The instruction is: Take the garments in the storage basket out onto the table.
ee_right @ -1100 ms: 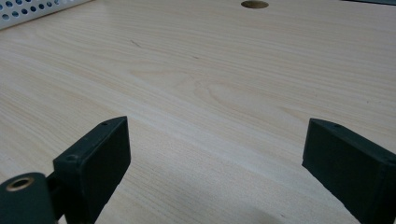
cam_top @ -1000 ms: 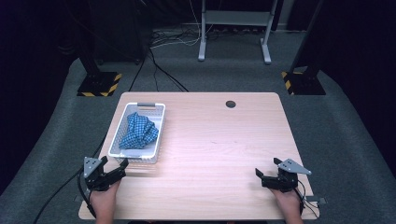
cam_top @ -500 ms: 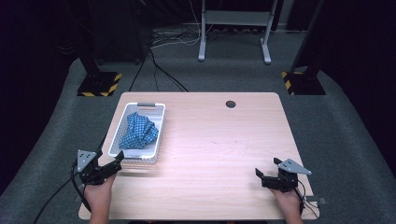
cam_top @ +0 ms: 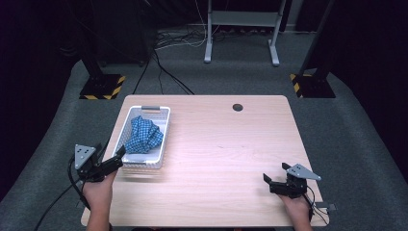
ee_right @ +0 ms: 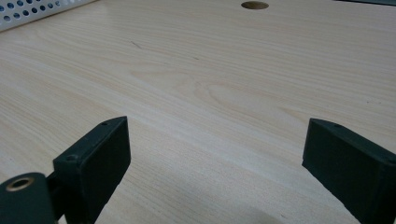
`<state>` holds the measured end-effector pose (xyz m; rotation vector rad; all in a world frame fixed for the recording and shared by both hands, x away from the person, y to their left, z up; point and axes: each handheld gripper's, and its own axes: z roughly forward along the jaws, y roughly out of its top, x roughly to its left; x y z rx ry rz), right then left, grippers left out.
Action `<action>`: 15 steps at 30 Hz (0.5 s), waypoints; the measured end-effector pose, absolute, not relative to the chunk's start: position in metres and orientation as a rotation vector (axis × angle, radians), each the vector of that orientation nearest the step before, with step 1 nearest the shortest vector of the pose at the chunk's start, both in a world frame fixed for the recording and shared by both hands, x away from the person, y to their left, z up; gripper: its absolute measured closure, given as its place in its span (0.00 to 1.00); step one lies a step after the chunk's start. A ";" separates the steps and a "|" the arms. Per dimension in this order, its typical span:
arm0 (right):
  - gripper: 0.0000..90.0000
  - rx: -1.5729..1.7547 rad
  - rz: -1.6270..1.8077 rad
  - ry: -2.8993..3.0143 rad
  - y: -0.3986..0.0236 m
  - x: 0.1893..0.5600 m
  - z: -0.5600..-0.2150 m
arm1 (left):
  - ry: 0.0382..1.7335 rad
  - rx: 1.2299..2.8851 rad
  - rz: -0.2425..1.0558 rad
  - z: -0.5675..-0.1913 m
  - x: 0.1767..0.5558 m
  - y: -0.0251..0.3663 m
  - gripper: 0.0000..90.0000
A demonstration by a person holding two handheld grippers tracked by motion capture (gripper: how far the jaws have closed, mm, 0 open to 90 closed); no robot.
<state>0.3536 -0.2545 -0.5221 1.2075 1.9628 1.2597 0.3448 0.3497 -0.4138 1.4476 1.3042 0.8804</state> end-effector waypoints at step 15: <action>0.07 1.208 1.261 1.962 -0.255 0.354 -0.522 | 1.297 1.439 0.882 -0.405 0.353 0.348 0.14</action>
